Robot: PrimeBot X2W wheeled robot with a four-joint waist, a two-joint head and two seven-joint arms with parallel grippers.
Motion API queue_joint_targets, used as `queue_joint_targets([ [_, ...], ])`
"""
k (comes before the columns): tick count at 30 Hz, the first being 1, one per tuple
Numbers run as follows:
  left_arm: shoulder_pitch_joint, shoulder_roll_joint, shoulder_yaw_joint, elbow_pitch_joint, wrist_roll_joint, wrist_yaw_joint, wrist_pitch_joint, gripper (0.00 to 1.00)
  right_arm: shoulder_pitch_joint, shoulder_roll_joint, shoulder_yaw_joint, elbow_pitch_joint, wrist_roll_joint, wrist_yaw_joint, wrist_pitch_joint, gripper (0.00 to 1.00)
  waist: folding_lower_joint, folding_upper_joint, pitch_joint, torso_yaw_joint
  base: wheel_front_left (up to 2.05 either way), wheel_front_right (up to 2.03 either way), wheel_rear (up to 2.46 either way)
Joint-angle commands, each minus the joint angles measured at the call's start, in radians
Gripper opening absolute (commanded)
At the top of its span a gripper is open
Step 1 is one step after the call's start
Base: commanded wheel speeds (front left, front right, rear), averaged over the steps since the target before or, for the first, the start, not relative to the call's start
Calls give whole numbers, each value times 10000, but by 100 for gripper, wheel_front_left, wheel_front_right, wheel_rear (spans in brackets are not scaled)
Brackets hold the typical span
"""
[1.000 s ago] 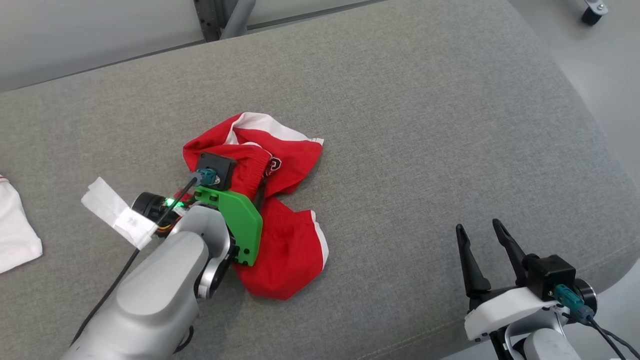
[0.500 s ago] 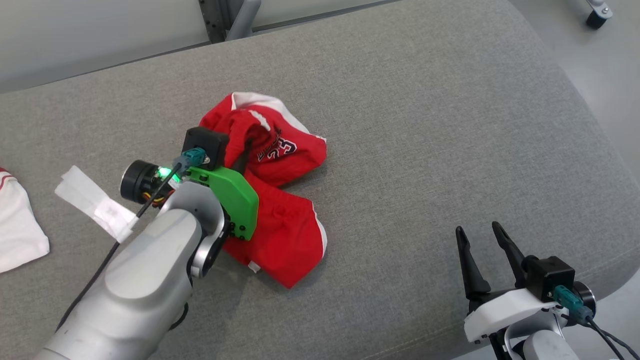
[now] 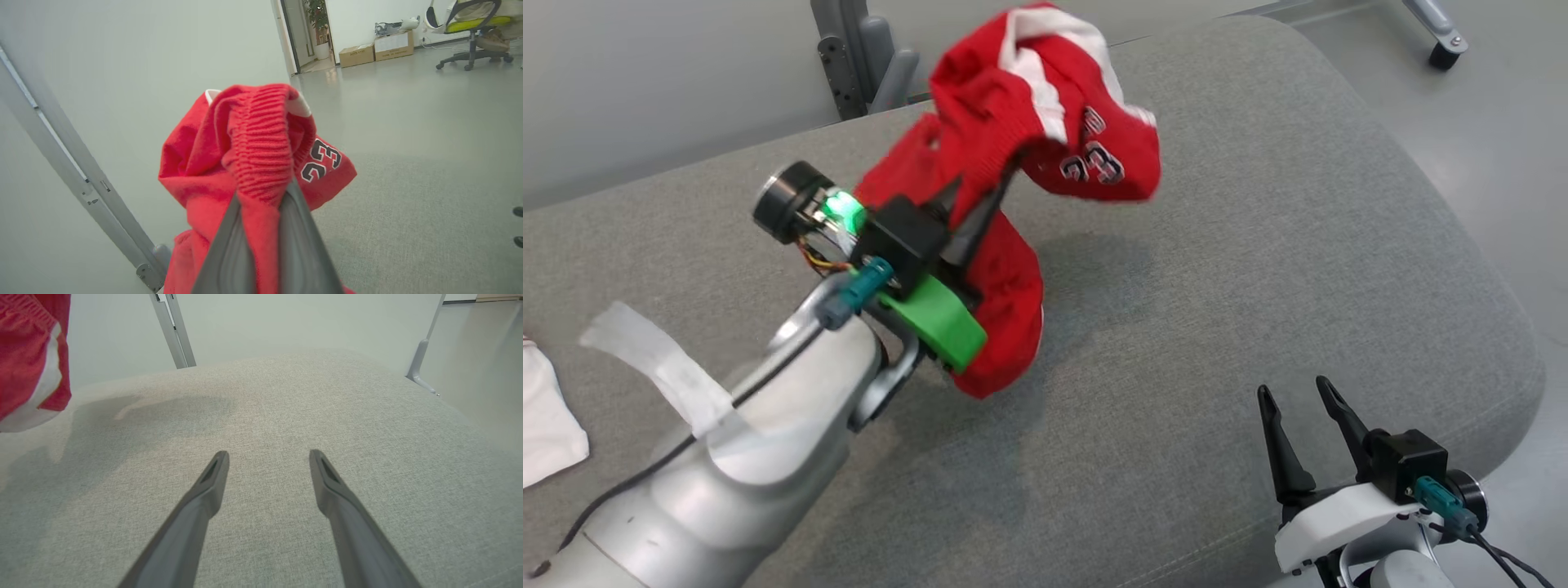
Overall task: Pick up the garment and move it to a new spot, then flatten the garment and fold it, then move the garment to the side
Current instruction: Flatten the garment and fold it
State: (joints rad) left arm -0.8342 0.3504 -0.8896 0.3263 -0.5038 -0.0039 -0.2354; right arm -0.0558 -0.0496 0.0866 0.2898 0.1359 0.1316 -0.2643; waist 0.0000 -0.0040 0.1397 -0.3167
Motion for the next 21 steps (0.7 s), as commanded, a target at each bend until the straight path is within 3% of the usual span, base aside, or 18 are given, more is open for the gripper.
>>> queue_joint_targets([
  [1, 114, 14, -216, -3, 271, -149, -112, 0, 107, -17, -23, 0, -51, -18, -1, 100, 0, 40, -60, -123, 0, 0, 0],
  [7, 1280, -256, -1361, -22, 1487, -861, -312, 0, 77, -14, -62, -87, 89, -18, -1, 100, 0, 40, 239, -111, 0, 0, 0],
  [12, 2734, -341, -1464, 39, 1491, -1174, -310, 0, 2, -13, -175, -97, 101, -18, -1, 100, 0, 40, 459, 117, 0, 0, 0],
  [13, 2891, -364, -1374, 51, 1488, -1188, -311, 13, 5, -13, -214, -98, 57, -18, -1, 100, 0, 40, 483, 198, 0, 0, 0],
  [15, 3228, -396, -1135, 111, 1403, -1234, -310, 60, 15, -17, -323, -101, 1, -18, -1, 100, 0, 40, 501, 389, 0, 0, 0],
  [16, 3362, -395, -1020, 179, 1364, -1251, -309, 99, 5, -11, -339, -91, -38, -18, -1, 100, 0, 40, 494, 473, 0, 0, 0],
  [21, 3616, -375, -405, 395, 1111, -1268, -310, 100, -73, -17, -324, -45, -115, -18, -1, 100, 0, 40, 416, 710, 0, 0, 0],
])
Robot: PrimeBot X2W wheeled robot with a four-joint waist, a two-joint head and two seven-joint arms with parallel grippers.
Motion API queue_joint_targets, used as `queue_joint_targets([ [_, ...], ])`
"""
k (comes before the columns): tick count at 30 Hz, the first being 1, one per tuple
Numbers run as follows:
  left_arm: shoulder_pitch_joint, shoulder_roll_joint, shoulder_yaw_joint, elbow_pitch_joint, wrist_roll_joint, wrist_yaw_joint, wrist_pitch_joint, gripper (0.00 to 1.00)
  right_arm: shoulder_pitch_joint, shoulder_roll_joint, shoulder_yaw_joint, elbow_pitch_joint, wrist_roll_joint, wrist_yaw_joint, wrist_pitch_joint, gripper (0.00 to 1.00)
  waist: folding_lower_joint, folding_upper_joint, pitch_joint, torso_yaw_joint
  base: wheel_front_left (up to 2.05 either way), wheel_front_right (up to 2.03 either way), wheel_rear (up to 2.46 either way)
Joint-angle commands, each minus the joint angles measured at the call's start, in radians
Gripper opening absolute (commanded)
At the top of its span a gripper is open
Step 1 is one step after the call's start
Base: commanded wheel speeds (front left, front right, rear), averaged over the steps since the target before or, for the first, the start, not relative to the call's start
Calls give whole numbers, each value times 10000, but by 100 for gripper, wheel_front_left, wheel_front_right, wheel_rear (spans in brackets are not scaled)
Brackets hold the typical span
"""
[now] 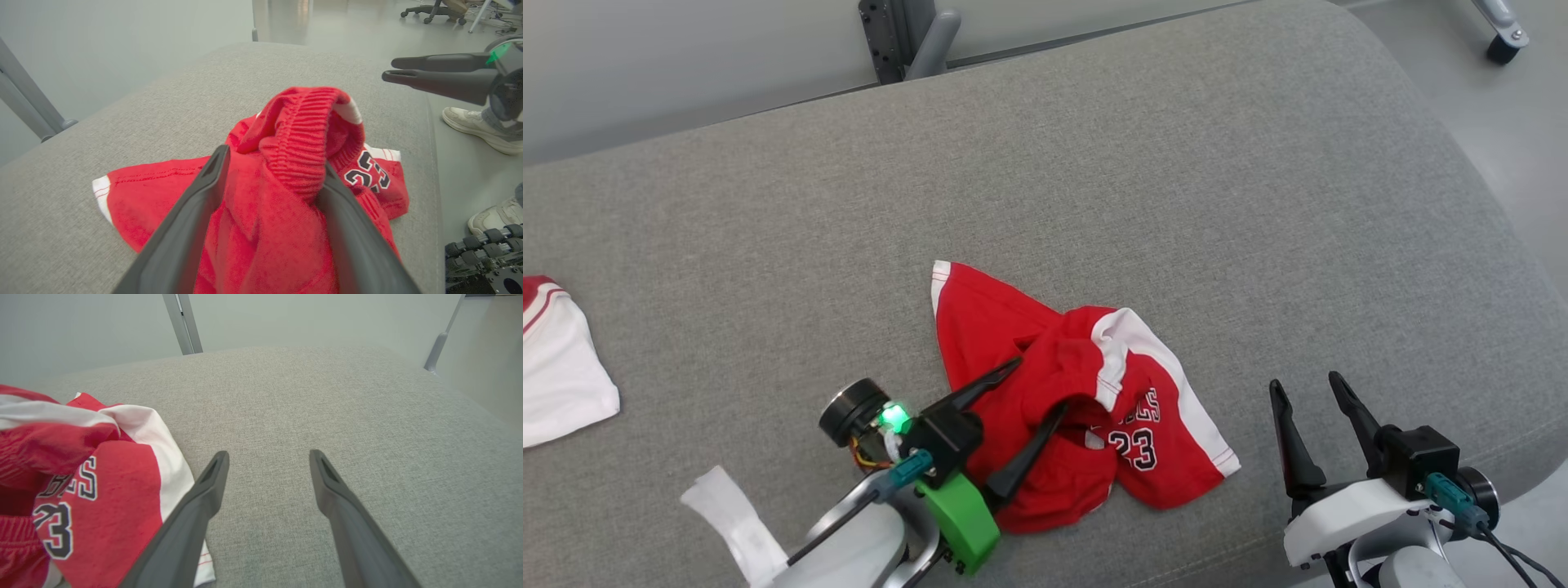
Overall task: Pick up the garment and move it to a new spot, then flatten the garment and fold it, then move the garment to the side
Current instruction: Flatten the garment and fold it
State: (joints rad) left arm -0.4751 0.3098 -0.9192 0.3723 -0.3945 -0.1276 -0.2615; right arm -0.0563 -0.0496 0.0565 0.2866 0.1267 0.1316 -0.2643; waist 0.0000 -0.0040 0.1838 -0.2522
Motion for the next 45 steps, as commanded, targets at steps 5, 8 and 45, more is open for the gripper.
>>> queue_joint_targets([
  [5, 617, 360, 404, -70, -691, -39, -50, 100, 129, -14, -55, -4, -5, -18, -1, 100, 0, 40, -290, 182, 0, 0, 0],
  [8, 821, 548, 421, -422, -925, -36, -17, 100, 265, -16, -104, -6, -10, -18, -1, 100, 0, 40, -368, 253, 0, 0, 0],
  [45, -556, 551, 1665, -2733, -1557, 1249, 708, 0, 187, -14, 23, 144, 103, -18, -1, 100, 0, 40, -360, 323, 0, 0, 0],
])
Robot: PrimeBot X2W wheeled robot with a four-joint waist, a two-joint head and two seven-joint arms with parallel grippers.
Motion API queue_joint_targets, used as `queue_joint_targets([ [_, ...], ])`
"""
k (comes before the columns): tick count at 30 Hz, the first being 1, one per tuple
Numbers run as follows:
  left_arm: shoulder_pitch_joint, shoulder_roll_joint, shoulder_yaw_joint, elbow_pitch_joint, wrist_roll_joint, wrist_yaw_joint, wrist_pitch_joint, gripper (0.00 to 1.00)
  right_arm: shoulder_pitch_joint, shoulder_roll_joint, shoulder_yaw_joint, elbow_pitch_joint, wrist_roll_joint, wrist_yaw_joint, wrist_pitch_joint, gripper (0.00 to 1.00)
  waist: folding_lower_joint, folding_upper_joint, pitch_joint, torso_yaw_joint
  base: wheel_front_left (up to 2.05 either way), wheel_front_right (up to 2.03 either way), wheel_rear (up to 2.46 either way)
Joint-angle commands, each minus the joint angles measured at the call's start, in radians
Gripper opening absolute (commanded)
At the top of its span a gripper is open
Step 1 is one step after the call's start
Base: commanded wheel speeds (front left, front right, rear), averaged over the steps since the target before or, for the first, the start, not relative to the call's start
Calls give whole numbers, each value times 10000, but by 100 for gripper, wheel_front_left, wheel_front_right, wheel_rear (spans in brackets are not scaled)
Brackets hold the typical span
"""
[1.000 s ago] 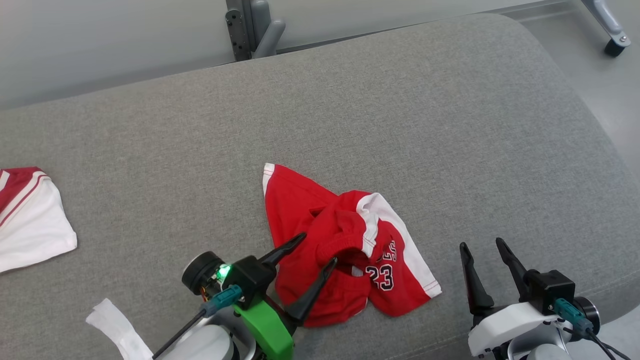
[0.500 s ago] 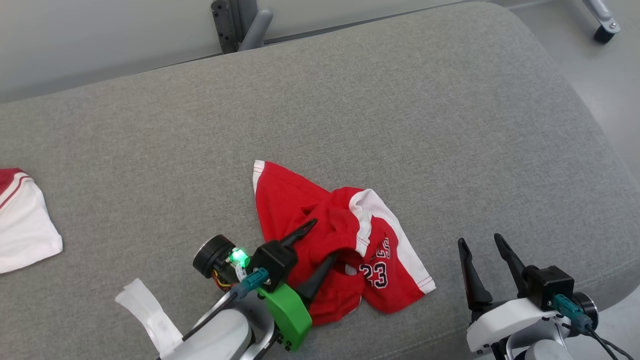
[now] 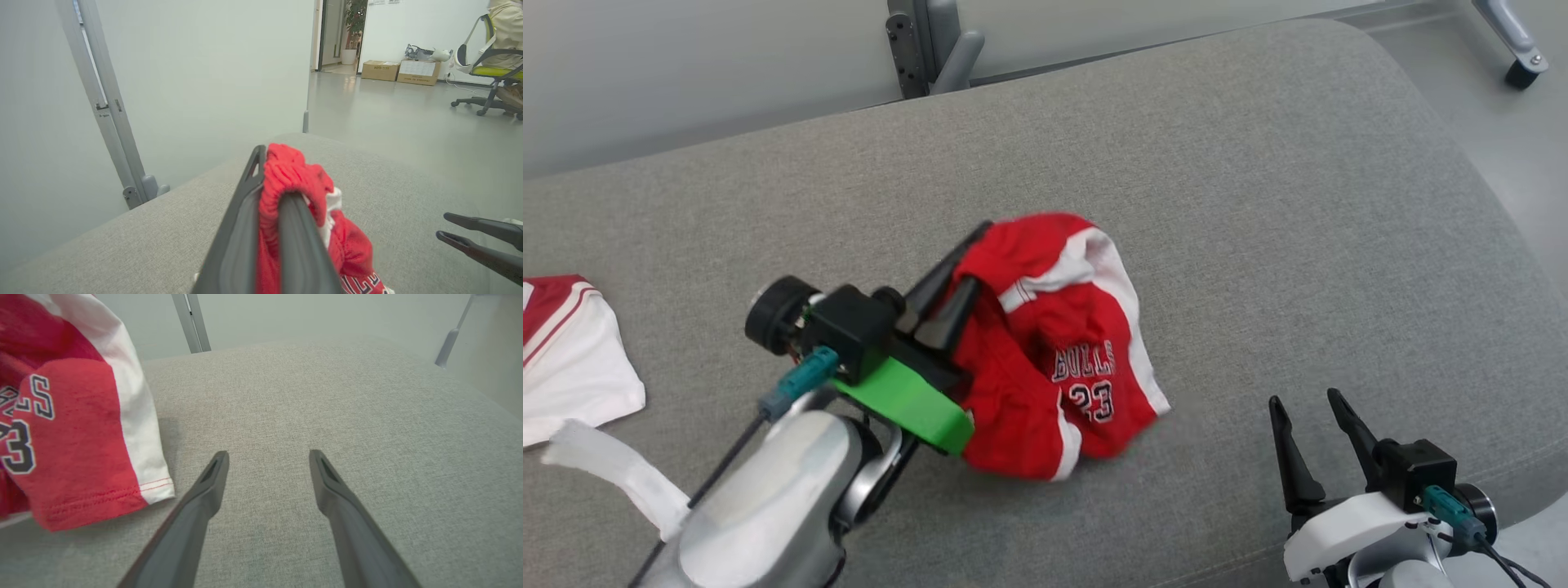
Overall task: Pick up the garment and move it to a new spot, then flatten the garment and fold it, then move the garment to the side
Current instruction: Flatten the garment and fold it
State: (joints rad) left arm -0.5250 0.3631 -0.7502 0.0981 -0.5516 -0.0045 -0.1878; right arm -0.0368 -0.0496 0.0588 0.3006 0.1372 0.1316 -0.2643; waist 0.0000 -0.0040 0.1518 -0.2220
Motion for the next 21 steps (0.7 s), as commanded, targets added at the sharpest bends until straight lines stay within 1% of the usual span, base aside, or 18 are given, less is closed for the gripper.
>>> queue_joint_targets([
  [1, -218, 62, 107, -91, -11, -11, -98, 0, -15, -16, 31, 23, -3, -18, -1, 100, 0, 40, -82, 16, 0, 0, 0],
  [6, -872, 5, 773, -454, -378, -589, -586, 0, 36, -16, 144, 87, -50, -18, -1, 100, 0, 40, -265, -77, 0, 0, 0],
  [9, -907, -133, 1174, -649, -541, -934, -748, 0, 81, -17, 111, 67, -67, -18, -1, 100, 0, 40, -279, -149, 0, 0, 0],
  [10, -697, -160, 1217, -648, -736, -1034, -777, 0, 106, -16, 97, 64, -51, -18, -1, 100, 0, 40, -280, -175, 0, 0, 0],
  [12, -60, -204, 1084, -479, -1543, -1199, -769, 0, 158, -16, 96, 66, -14, -18, -1, 100, 0, 40, -265, -219, 0, 0, 0],
  [13, 150, -109, 961, -412, -1985, -1243, -775, 0, 163, -16, 90, 64, 14, -18, -1, 100, 0, 40, -247, -232, 0, 0, 0],
  [15, 522, 268, 218, -547, -2968, -1265, -776, 0, 167, -14, 92, 74, 40, -18, -1, 100, 0, 40, -184, -247, 0, 0, 0],
  [19, 1387, 1438, -1262, -776, -5035, -1273, -507, 0, 230, -13, -24, 119, 6, -18, -1, 100, 0, 40, -72, -94, 0, 0, 0],
  [21, 1620, 1936, -1713, -744, -5651, -1274, -495, 0, 257, -16, -108, 144, -63, -18, -1, 100, 0, 40, -24, 50, 0, 0, 0],
])
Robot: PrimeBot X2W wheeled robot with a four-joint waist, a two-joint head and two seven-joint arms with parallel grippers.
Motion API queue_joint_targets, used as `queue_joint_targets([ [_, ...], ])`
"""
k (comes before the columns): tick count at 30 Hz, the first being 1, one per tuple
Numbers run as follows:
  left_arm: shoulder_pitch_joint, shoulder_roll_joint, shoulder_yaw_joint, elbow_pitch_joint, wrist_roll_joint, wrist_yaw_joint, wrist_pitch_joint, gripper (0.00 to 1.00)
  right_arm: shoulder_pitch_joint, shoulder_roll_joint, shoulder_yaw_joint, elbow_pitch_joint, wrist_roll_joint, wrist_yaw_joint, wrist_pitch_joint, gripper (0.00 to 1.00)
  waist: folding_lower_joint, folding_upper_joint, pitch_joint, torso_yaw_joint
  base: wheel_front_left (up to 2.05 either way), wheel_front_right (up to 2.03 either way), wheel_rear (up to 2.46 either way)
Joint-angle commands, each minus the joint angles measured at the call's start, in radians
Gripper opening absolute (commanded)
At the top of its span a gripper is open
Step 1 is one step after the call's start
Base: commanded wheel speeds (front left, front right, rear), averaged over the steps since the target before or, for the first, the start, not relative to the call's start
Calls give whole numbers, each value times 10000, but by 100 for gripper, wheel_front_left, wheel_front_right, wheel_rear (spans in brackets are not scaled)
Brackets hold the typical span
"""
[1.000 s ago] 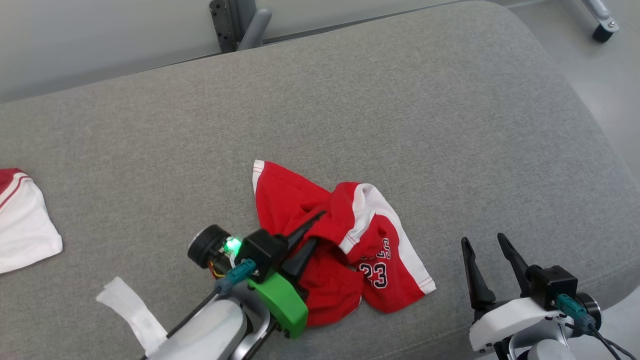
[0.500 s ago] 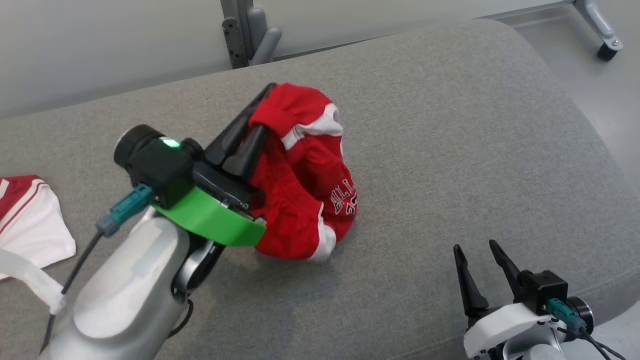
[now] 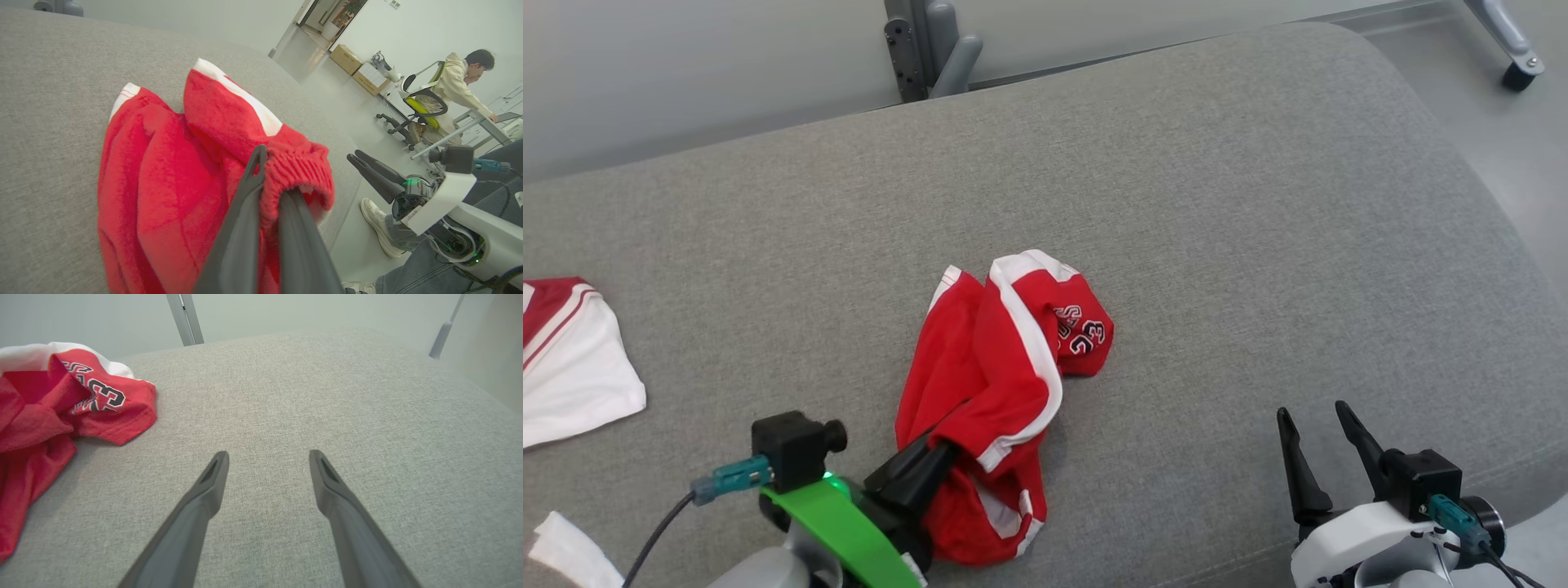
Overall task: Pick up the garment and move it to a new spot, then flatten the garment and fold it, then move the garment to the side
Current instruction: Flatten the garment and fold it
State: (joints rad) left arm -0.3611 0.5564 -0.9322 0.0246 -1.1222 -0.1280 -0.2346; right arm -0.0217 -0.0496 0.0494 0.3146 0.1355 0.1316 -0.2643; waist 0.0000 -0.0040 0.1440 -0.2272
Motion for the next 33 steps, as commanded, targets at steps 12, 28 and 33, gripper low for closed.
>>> queue_joint_targets([
  [12, 889, 93, 2201, 1776, -229, -36, -305, 67, -60, -21, -55, 58, -303, -18, -2, 100, 0, 40, 94, 1139, 0, 0, 0],
  [28, 2017, -664, 4041, 3123, 65, -36, -309, 100, 161, -19, -91, 44, -385, -18, 0, 100, 0, 40, -46, 1376, 0, 0, 0],
  [33, 2561, -587, 4155, 3179, -558, -36, -304, 100, 202, -18, -123, 16, -317, -18, 0, 100, 0, 40, -41, 1403, 0, 0, 0],
])
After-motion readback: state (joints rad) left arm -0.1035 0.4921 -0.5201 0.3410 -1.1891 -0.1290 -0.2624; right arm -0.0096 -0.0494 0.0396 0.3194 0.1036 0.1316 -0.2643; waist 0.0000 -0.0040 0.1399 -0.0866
